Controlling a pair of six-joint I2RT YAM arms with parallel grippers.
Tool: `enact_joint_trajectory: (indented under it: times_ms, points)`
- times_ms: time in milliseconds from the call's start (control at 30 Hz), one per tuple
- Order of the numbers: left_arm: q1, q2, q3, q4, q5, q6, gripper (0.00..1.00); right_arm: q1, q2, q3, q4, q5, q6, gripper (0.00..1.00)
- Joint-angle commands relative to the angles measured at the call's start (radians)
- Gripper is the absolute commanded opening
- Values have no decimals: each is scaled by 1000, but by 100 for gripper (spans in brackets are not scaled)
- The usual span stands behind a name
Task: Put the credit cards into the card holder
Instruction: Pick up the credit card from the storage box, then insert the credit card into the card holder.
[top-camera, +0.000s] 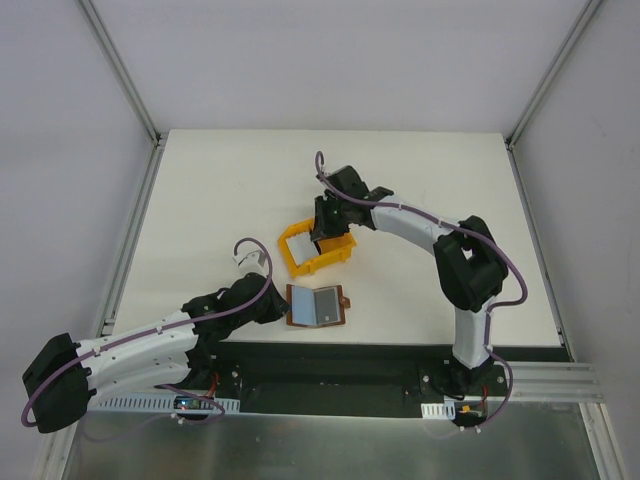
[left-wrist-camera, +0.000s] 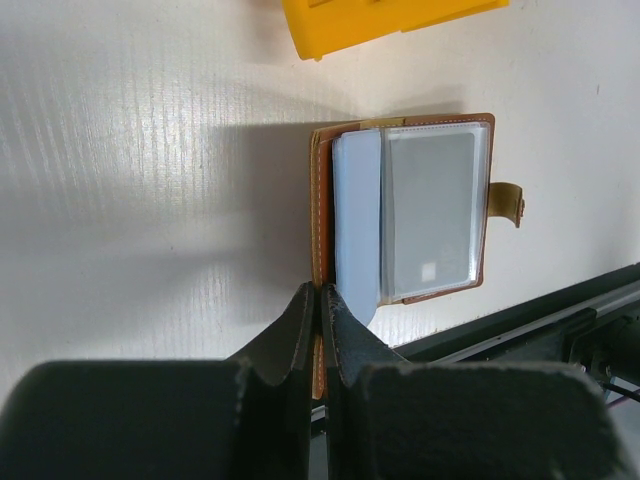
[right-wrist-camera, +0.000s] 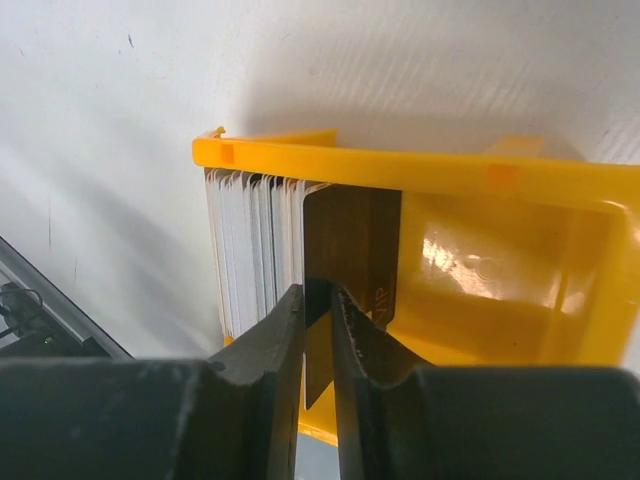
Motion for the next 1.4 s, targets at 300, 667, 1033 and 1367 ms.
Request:
enact_joint_trajectory:
  times_ms: [300, 667, 1033, 1367]
  points:
    - [-11, 13, 25, -16, -15, -1, 0, -5, -108, 68, -104, 155, -92, 0]
    - [-11, -6, -35, -16, -12, -44, 0, -6, -355, -84, -8, 164, -54, 0]
    - [-11, -26, -64, -16, -10, -71, 0, 87, -712, -645, 359, 77, 285, 0]
    - [-11, -26, -61, -16, -6, -88, 0, 287, -697, -849, 588, 204, 475, 0]
